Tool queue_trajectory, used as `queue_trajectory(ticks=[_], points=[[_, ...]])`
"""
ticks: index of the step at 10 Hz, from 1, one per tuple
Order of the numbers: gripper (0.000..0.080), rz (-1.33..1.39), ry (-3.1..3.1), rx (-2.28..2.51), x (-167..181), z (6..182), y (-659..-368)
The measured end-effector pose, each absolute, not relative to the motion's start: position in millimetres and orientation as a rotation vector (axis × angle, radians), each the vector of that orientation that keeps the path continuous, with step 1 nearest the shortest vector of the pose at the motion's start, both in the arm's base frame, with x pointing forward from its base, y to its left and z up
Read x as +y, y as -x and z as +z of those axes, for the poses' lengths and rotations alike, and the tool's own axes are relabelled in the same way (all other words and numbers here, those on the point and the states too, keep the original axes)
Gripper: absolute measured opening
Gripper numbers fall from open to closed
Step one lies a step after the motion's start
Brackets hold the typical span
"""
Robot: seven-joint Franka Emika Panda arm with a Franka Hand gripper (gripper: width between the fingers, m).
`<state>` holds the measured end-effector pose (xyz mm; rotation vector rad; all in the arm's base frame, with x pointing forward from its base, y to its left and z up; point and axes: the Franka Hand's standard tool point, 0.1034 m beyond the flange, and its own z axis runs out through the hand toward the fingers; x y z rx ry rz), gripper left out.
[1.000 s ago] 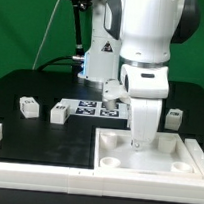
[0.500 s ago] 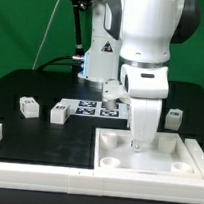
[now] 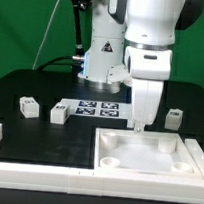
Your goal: Assemble one leg
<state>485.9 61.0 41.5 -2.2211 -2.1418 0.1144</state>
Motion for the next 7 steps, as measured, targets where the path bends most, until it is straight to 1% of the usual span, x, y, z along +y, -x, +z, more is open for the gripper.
queue_trajectory(ticks=[4,7], points=[[0.0649,0.124,2.303,-2.048,60.4,38.0,-484.2],[0.0649,0.13,2.605,-1.662,61.6,38.0,-483.0]])
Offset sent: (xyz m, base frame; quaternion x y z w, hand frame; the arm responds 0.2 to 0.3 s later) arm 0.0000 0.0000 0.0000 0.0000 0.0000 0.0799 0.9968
